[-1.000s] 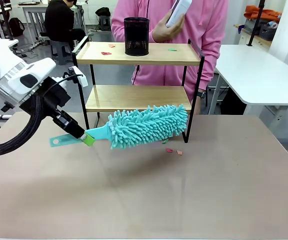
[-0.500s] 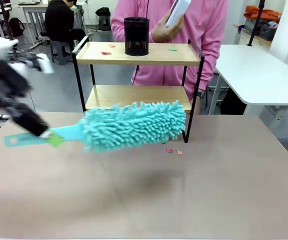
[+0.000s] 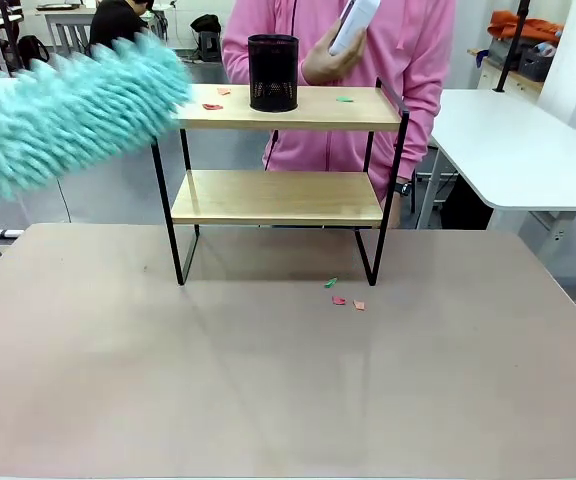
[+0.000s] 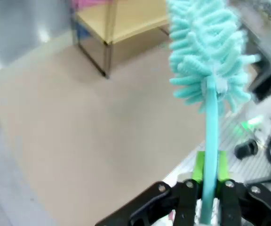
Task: Clean the shelf.
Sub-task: Clean the specific tier of the Shelf with the Duster once objects are removed, then clean the remaining tier of the Shelf with the Duster once objects are removed.
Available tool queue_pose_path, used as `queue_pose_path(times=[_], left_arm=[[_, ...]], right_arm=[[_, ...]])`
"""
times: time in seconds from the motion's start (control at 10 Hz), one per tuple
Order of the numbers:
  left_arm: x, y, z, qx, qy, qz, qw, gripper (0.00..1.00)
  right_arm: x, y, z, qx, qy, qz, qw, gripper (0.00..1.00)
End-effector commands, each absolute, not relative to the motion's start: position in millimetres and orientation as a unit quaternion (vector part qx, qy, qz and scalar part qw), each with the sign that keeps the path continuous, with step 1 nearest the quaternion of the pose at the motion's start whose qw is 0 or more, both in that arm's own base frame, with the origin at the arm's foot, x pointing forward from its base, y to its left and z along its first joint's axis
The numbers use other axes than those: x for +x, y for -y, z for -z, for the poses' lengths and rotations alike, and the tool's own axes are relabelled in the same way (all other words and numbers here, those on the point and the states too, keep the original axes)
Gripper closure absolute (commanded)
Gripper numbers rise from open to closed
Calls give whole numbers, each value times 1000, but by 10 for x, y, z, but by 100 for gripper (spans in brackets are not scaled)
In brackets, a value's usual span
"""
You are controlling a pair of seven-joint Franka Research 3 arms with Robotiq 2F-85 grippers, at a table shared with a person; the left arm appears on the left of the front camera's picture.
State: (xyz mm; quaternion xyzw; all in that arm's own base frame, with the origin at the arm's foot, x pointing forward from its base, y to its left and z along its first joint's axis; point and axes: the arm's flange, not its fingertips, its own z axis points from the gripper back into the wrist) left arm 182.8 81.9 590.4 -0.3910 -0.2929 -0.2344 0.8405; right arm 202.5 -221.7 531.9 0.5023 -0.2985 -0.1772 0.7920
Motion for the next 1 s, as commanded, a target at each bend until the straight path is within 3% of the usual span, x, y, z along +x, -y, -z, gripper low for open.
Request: queue_pose_path(times=[0.0, 0.2, 0.3, 0.4, 0.9], left_arm=[[2147, -1099, -5686, -440, 355, 60, 822, 88], [2377, -1364, -5476, -446, 379, -72, 807, 88], [2520, -1356, -5392, -442, 344, -99, 823, 88], [2222, -1608, -5573, -436, 338, -14, 834, 88], [2222, -1608, -5573, -436, 338, -14, 834, 88]], right_arm=[[2048, 2210, -5324, 504, 310, 166, 789, 0], [2048, 2210, -5324, 504, 310, 166, 789, 0], [2048, 2210, -5324, 504, 310, 166, 789, 0], [2048, 2210, -5324, 504, 310, 166, 789, 0], [2048, 2210, -5324, 504, 310, 166, 789, 0]])
